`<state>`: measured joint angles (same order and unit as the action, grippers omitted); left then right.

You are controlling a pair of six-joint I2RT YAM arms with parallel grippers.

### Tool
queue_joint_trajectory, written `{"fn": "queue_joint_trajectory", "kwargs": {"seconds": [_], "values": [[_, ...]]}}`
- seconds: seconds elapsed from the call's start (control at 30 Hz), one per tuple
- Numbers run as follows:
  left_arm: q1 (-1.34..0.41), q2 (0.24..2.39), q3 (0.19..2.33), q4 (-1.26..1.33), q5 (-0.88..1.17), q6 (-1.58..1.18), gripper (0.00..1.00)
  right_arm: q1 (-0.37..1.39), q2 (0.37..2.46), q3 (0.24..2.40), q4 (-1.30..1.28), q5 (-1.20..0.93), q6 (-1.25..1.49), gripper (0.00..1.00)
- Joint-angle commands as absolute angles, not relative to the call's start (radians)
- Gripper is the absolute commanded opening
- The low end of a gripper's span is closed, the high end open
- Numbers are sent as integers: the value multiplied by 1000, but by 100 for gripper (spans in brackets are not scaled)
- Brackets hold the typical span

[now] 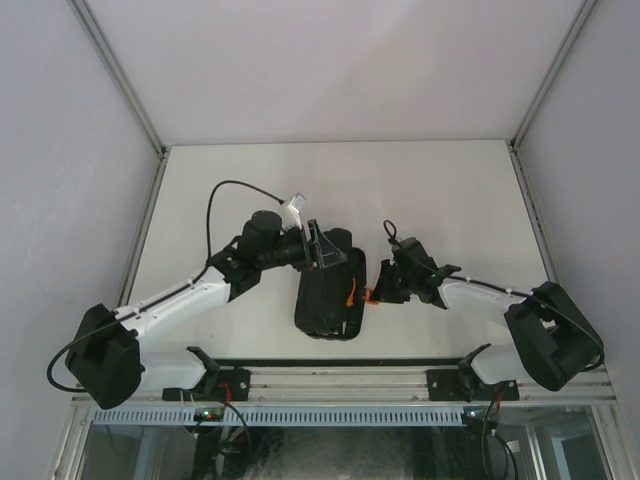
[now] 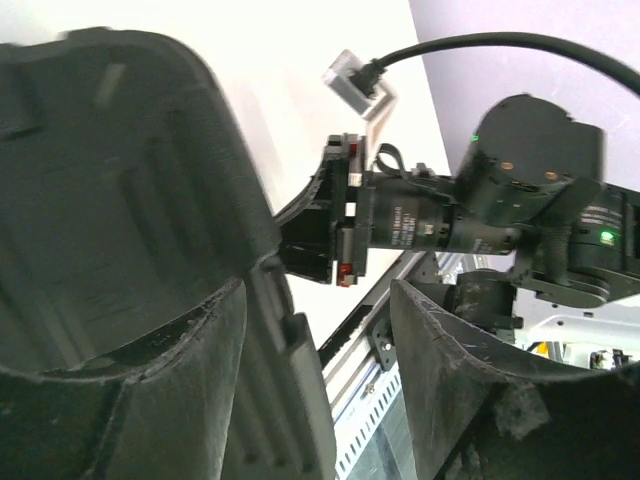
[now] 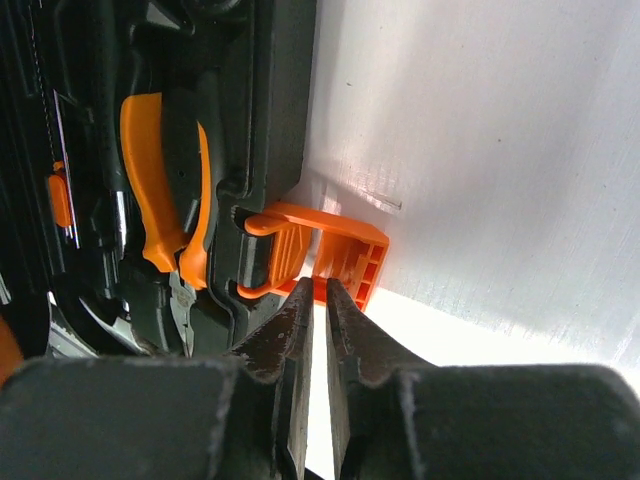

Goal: Sort the tools into containers
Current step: Close the storage box at the center of the board.

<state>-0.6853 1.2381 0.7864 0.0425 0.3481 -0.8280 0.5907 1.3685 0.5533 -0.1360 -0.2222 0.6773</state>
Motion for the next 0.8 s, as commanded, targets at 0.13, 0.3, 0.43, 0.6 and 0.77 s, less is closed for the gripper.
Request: {"fn": "queue_joint_trajectory", "kwargs": {"seconds": [0.13,0.3,0.43,0.6,0.77], "values": [[-684,1263,841,-11,331,-806,66,599,1329,566,-158,-220,677,9],[-685,1250,875,-54,314,-777,67,594,1311,566,-169,-211,674,9],[-684,1219,898,-133,263,-725,69,591,1263,566,-198,-177,666,9],[-683,1178,883,-209,189,-642,73,590,1128,566,-265,-74,652,15],[-684,1164,835,-237,156,-593,77,588,1008,565,-348,25,644,24]]}}
